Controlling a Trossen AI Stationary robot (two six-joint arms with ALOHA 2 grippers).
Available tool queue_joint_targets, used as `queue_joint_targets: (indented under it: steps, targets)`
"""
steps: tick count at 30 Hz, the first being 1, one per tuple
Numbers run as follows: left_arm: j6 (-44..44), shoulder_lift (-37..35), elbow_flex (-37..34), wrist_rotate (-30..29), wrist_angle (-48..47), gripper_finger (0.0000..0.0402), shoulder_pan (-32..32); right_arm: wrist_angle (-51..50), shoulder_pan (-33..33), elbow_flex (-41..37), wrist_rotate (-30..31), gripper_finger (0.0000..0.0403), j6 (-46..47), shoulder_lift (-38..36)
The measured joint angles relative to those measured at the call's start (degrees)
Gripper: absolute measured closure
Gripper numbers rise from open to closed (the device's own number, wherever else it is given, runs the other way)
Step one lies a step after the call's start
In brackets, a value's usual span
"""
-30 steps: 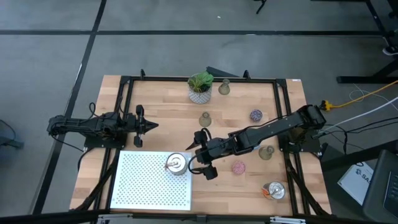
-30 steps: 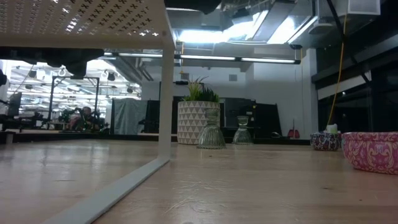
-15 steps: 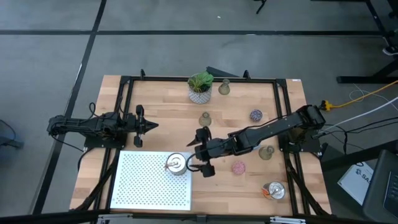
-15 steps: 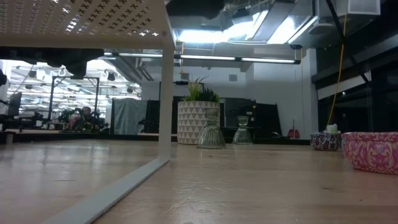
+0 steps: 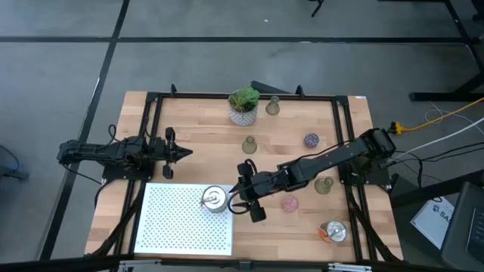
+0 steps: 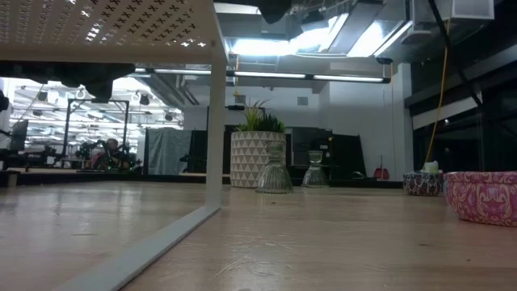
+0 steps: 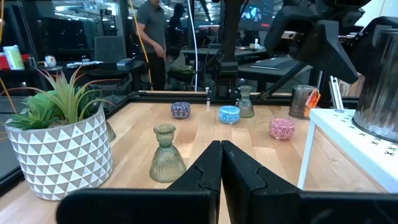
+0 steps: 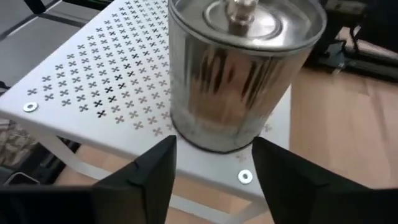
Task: Pick & Place candle stick holders
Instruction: Put the top silver scented candle on the shelf
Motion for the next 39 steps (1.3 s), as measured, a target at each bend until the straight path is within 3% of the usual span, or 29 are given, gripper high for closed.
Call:
queue_joint_targets:
  steps: [12, 39]
  targets:
    - [0.0, 0.0, 0.0, 0.0, 0.0, 0.0398, 0.0, 2.4, 0.2, 0.1, 1.8, 0.0215, 3.2, 1.5]
    - [0.0, 0.0, 0.0, 0.0, 0.0, 0.0398, 0.0, 17.2, -0.2, 0.7, 2.1, 0.0215, 6.9, 8.6]
